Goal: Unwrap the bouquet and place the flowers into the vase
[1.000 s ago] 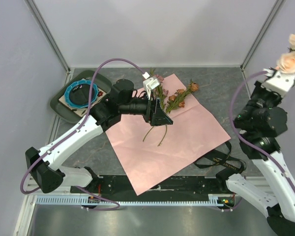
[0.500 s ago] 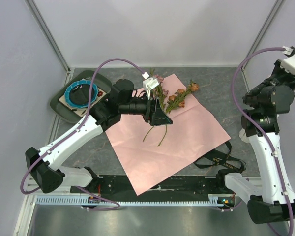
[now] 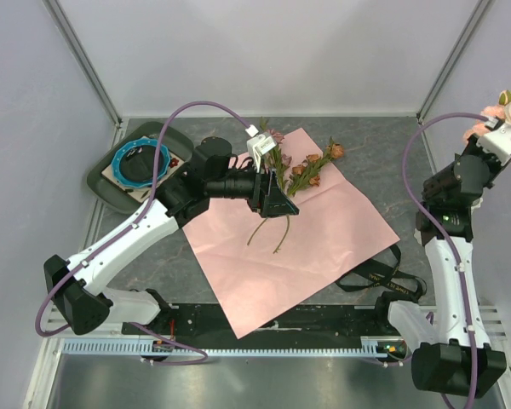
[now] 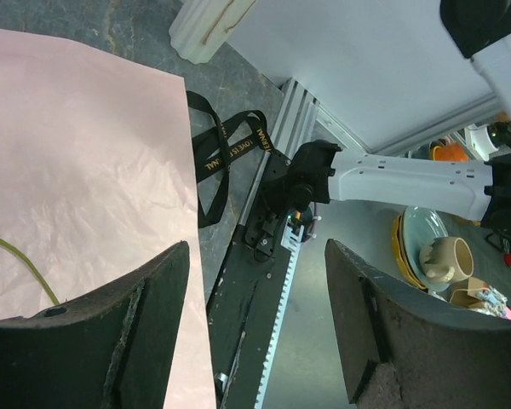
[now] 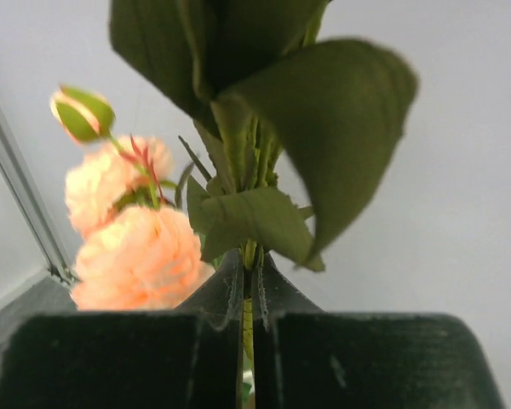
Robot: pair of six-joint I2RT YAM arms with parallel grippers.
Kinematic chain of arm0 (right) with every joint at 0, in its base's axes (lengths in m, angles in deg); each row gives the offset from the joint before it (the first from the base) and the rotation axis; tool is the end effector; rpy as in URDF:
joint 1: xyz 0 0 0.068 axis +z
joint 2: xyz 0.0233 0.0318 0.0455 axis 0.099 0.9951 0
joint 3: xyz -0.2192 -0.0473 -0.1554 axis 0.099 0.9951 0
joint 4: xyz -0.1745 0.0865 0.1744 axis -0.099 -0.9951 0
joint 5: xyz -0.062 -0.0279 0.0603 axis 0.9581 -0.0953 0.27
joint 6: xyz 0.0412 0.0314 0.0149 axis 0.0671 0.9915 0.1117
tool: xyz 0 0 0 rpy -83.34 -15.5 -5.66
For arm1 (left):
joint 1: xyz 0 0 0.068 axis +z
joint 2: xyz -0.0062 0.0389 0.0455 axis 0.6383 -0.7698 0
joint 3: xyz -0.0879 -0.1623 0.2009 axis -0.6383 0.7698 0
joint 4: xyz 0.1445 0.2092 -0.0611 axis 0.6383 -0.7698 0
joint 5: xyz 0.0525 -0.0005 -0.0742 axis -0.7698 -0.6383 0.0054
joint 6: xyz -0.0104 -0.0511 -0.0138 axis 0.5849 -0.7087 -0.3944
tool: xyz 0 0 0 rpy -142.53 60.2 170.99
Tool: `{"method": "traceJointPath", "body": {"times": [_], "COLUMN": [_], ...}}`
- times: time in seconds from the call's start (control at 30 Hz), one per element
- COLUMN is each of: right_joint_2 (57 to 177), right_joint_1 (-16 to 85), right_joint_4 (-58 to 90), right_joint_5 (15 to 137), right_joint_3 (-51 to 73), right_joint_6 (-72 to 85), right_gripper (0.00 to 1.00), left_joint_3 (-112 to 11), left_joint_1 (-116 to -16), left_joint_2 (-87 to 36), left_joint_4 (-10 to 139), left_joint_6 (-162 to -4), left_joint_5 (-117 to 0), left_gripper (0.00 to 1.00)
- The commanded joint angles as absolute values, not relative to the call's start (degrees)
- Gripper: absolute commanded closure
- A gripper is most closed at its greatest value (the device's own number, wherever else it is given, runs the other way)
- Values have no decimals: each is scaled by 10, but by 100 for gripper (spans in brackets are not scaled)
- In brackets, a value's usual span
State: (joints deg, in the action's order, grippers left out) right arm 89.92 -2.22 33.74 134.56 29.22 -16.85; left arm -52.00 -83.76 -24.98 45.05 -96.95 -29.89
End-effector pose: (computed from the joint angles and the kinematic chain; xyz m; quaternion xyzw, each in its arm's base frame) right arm 0.1900 -0.0543 0.4342 0.3142 0.5411 -0.3990 0.6703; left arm 0.1954 -0.2191 0.3926 0.3051 0.7295 -0.5286 0.3088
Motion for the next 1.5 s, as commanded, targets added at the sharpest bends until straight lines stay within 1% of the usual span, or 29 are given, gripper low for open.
{"method": "traceJointPath", "body": {"times": [0.0,0.17,0.2,0.23,0.27,0.33,0.37,0.4,0.43,0.47,0.53,0.57,0.63,0.67,0.7,0.8,0.83,0.87,0.9,0.93,1.0,1.1,1.17,1.27,1.33,1.47], "right_joint_2": [862,843,840,832,828,824,825,828,838,841,835,830,810,804,797,754,717,696,664,655,646,651,658,677,688,721], "right_joint_1": [-41,-64,-64,-64,-65,-64,-64,-64,-64,-64,-64,-65,-64,-64,-64,-64,-64,-64,-64,-63,-64,-63,-63,-56,-50,-38], "right_joint_4": [354,319,315,311,293,258,207,173,128,41,-24,-75,-119,-176,-200,-281,-296,-301,-307,-318,-320,-306,-292,-265,-239,-197], "right_joint_5": [1327,1320,1320,1320,1322,1323,1319,1320,1325,1324,1308,1278,1261,1258,1233,1174,1154,1128,1071,1039,943,836,805,765,730,708], "right_joint_3": [357,421,428,436,441,436,419,406,390,357,337,325,315,299,293,288,301,310,315,319,328,353,363,374,376,371], "right_joint_6": [-90,-30,-20,-9,-3,37,51,65,110,131,168,195,207,236,237,254,255,260,265,269,292,302,295,295,309,319], "right_gripper": [100,100,97,90,72,58,40,31,14,2,2,2,2,2,2,2,2,2,2,2,2,2,2,2,2,2], "left_joint_3": [-522,-522,-522,-522,-522,-522,-522,-522,-522,-522,-522,-522,-522,-522,-522,-523,-524,-528,-529,-530,-533,-552,-570,-579,-579,-553], "left_joint_1": [-835,-833,-833,-833,-833,-833,-833,-833,-833,-832,-832,-830,-831,-831,-830,-830,-830,-830,-829,-827,-826,-826,-826,-826,-826,-826], "left_joint_2": [-249,-248,-247,-247,-246,-247,-246,-246,-246,-246,-246,-247,-252,-253,-256,-263,-267,-269,-270,-273,-280,-305,-327,-354,-373,-406], "left_joint_4": [457,459,460,462,461,462,462,462,461,461,461,459,459,457,457,453,449,447,442,440,426,381,358,334,331,352], "left_joint_6": [-949,-952,-952,-952,-952,-953,-952,-952,-951,-951,-949,-949,-948,-948,-948,-947,-944,-940,-938,-936,-926,-901,-882,-871,-880,-916], "left_joint_5": [-302,-293,-292,-292,-290,-290,-289,-289,-291,-293,-297,-297,-300,-299,-300,-306,-309,-311,-320,-325,-343,-383,-428,-465,-468,-458], "left_gripper": [29,28,29,29,29,29,29,29,28,28,28,28,28,28,28,28,28,28,28,28,28,28,28,28,29,34]}}
